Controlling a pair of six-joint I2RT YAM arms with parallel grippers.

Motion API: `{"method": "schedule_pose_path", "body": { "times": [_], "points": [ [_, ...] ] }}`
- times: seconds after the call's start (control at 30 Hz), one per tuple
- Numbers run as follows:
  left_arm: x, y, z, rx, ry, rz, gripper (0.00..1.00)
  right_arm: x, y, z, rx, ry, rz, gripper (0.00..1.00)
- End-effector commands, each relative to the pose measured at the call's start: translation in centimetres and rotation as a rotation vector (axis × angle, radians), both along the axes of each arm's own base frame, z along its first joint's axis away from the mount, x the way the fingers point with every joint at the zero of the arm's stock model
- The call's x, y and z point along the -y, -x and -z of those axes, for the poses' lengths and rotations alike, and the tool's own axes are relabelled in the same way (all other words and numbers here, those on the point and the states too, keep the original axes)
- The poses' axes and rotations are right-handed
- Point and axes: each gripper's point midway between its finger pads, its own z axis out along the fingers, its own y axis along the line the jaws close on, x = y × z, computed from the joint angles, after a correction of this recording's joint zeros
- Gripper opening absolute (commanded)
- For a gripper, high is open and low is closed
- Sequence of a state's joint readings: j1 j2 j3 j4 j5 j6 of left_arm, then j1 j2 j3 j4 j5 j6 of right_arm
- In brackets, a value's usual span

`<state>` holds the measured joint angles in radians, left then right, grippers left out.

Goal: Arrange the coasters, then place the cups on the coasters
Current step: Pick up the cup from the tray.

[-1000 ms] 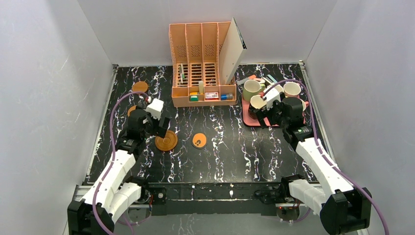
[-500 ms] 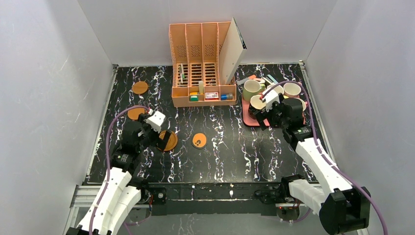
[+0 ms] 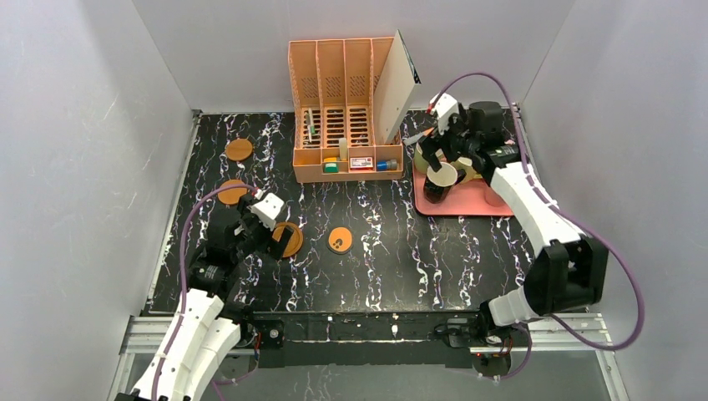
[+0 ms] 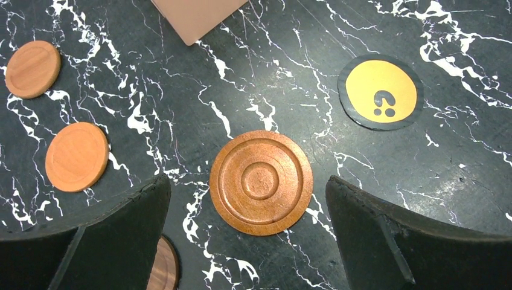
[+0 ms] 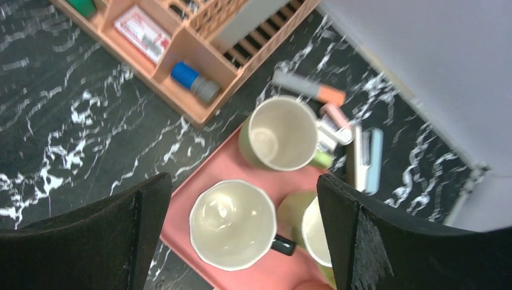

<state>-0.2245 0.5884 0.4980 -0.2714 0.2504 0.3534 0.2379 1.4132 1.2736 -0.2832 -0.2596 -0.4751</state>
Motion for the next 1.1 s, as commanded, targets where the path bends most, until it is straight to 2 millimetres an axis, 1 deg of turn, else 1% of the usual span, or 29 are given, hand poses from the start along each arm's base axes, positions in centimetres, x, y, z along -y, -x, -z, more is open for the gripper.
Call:
{"method": "schedule_pose_path", "body": {
  "times": [0.0, 0.03, 0.13, 0.23, 0.5, 0.6, 0.73, 0.83, 0.9, 1.07],
  "points": [
    [0.3, 0.4, 0.3, -0.01, 0.004, 0.026, 0.98, 0.2, -0.2, 3.1, -0.097, 0.017, 0.023, 0.98],
    [0.3, 0.5, 0.4, -0.015, 0.003, 0.029, 0.98, 0.5, -0.3, 3.7, -0.094, 0.023, 0.04, 0.98],
    [0.4, 0.5, 0.5, -0.02, 0.002, 0.032, 0.98, 0.9, -0.6, 4.4, -0.082, 0.026, 0.07, 0.98],
    [0.4, 0.5, 0.5, -0.017, 0.001, 0.033, 0.98, 0.8, -0.8, 5.5, -0.115, 0.019, 0.079, 0.98],
    [0.2, 0.5, 0.5, -0.011, 0.0, 0.026, 0.98, 1.3, -1.6, 9.0, -0.183, 0.046, 0.123, 0.98],
    [0.3, 0.5, 0.4, -0.008, 0.001, 0.03, 0.98, 1.4, -1.8, 9.9, -0.204, 0.055, 0.139, 0.98],
    [0.2, 0.5, 0.4, -0.005, 0.001, 0.028, 0.98, 1.9, -1.9, 10.4, -0.221, 0.048, 0.15, 0.98],
    [0.3, 0.6, 0.4, -0.006, 0.002, 0.029, 0.98, 2.3, -1.9, 10.5, -0.228, 0.044, 0.157, 0.98],
    [0.3, 0.6, 0.3, -0.004, 0.004, 0.029, 0.98, 2.4, -1.6, 10.6, -0.25, 0.025, 0.146, 0.98],
    [0.2, 0.6, 0.2, 0.002, 0.002, 0.026, 0.98, 2.3, -0.9, 11.9, -0.313, 0.018, 0.12, 0.98]
  ]
}}
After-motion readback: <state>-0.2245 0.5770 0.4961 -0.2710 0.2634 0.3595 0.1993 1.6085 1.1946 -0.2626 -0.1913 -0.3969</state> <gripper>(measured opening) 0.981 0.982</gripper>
